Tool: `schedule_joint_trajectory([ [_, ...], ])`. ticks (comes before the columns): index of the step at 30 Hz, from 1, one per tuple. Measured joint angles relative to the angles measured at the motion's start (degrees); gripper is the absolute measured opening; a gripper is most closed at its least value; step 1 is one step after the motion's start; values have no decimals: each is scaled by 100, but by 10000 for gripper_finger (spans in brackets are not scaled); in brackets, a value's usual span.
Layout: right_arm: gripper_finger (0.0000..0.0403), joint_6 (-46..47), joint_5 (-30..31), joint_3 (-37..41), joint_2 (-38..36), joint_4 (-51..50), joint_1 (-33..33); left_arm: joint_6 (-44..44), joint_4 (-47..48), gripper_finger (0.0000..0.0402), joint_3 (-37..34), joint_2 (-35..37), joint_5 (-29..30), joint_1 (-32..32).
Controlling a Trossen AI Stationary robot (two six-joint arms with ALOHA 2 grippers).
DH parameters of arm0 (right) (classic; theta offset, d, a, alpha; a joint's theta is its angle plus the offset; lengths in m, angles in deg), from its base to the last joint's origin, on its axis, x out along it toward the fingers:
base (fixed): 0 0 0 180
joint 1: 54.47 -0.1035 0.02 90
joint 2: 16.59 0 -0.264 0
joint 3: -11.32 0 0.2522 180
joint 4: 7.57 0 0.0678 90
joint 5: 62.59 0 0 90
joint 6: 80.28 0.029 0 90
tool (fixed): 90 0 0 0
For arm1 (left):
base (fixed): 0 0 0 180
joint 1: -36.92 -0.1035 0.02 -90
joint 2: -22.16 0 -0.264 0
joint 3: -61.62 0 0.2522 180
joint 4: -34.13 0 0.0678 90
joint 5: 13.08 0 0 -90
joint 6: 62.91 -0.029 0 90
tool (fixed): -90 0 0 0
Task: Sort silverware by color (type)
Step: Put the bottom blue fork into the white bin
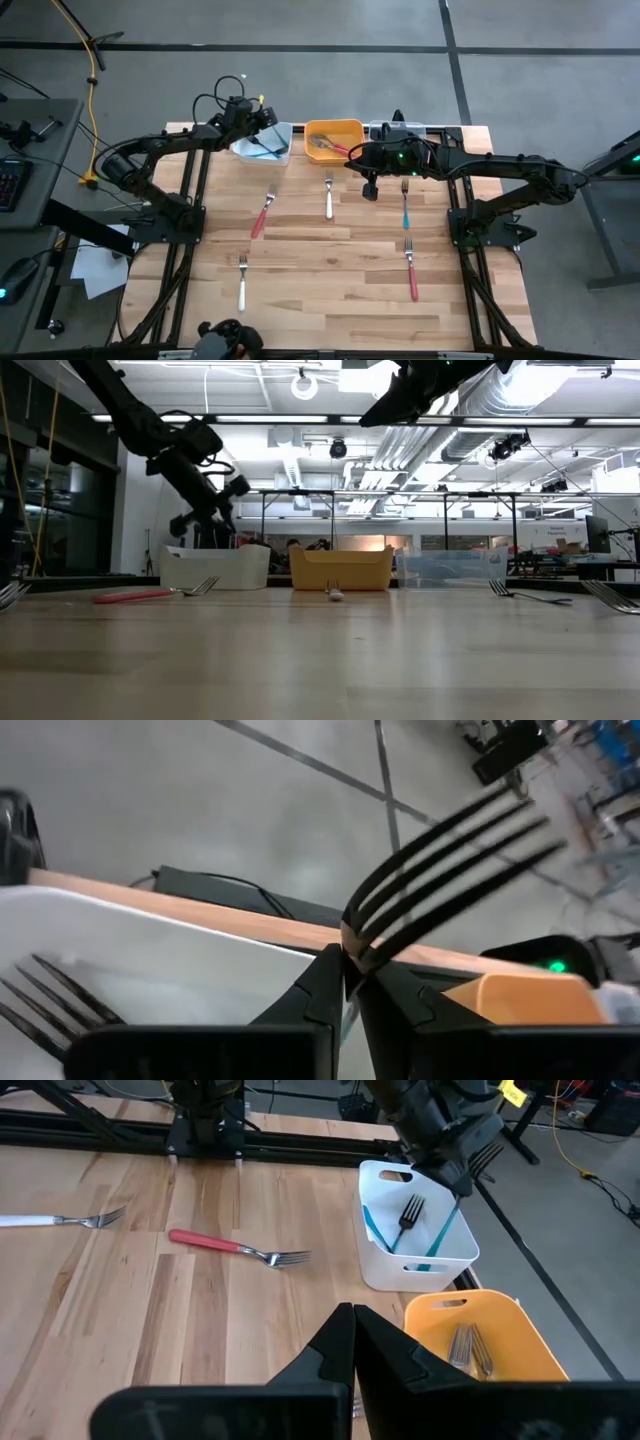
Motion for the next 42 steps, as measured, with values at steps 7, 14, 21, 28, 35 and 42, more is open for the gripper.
schedule_joint_trajectory([
  [7, 2, 89, -1, 0, 0, -91, 0, -1327, 478, 46, 11, 232, -32, 10],
  [14, 2, 153, 0, 0, 2, -130, 0, -2286, 1204, 91, 11, 867, 226, 28],
  [21, 2, 245, 2, 0, 2, -130, 0, -3165, 1843, 103, 9, 1323, 238, 33],
  [28, 2, 245, 2, 0, 2, -132, 0, -3730, 2286, 77, 9, 1563, 368, 139],
  [35, 2, 246, 2, 0, 2, -137, 0, -4655, 2347, 25, 9, 1628, 1328, 193],
  [42, 2, 268, 6, 0, 2, -186, 0, -4974, 2420, 3, 9, 1657, 1454, 179],
])
